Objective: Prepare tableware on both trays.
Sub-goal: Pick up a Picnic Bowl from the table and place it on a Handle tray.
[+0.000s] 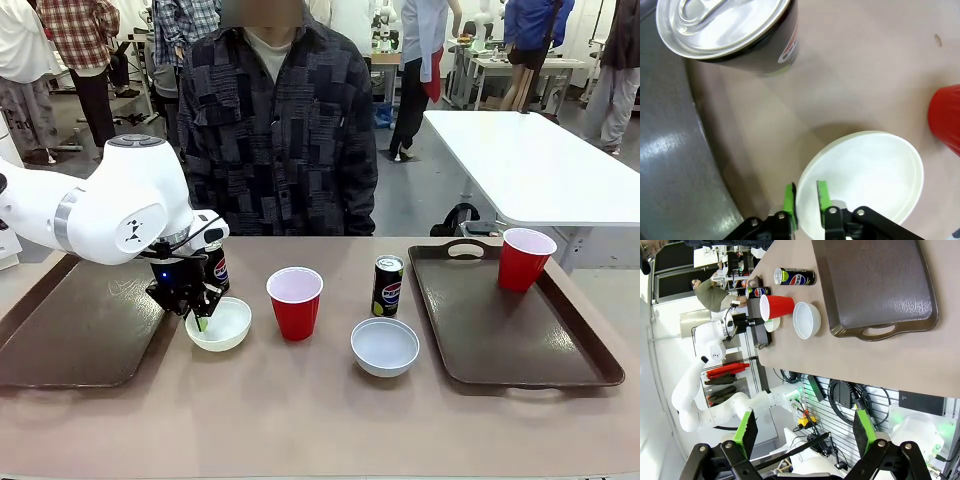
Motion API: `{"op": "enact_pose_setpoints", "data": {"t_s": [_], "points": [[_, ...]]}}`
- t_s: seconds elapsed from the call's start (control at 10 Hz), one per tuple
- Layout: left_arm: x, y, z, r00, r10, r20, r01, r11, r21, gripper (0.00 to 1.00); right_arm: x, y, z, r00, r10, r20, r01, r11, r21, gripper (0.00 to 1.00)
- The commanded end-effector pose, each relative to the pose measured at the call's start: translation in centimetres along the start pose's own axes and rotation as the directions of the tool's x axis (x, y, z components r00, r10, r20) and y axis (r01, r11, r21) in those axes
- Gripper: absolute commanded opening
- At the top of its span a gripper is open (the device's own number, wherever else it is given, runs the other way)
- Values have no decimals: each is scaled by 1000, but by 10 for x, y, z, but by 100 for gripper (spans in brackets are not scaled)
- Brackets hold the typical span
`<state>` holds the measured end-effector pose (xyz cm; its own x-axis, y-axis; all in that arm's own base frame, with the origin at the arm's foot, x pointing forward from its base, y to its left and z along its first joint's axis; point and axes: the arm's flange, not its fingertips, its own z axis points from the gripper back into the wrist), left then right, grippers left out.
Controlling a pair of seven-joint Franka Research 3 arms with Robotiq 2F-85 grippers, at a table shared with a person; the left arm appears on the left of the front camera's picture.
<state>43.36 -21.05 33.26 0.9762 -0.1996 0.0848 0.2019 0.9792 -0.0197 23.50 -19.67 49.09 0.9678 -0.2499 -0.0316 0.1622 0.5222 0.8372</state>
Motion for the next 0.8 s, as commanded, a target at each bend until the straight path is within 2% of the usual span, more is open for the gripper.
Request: {"op": "enact_pose_setpoints", "data": {"t_s": [0.0,0.4,0.5,0.7], "points": [[0,1,8,1000,4,-1,-4,1000,21,0,1,-1,1,1000,11,0,-11,1000,17,100],[-4,8,27,1000,-10,2,10,1000,5,0,1,-1,1,1000,11,0,-11,1000,17,100],[-7,17,51,1000,-2,-20,1,1000,-31,0,1,-1,1,1000,11,0,-11,1000,17,100],[-22,49,112,999,18,30,-14,992,-128,0,1,-1,1,1000,11,0,-11,1000,17,100]]}}
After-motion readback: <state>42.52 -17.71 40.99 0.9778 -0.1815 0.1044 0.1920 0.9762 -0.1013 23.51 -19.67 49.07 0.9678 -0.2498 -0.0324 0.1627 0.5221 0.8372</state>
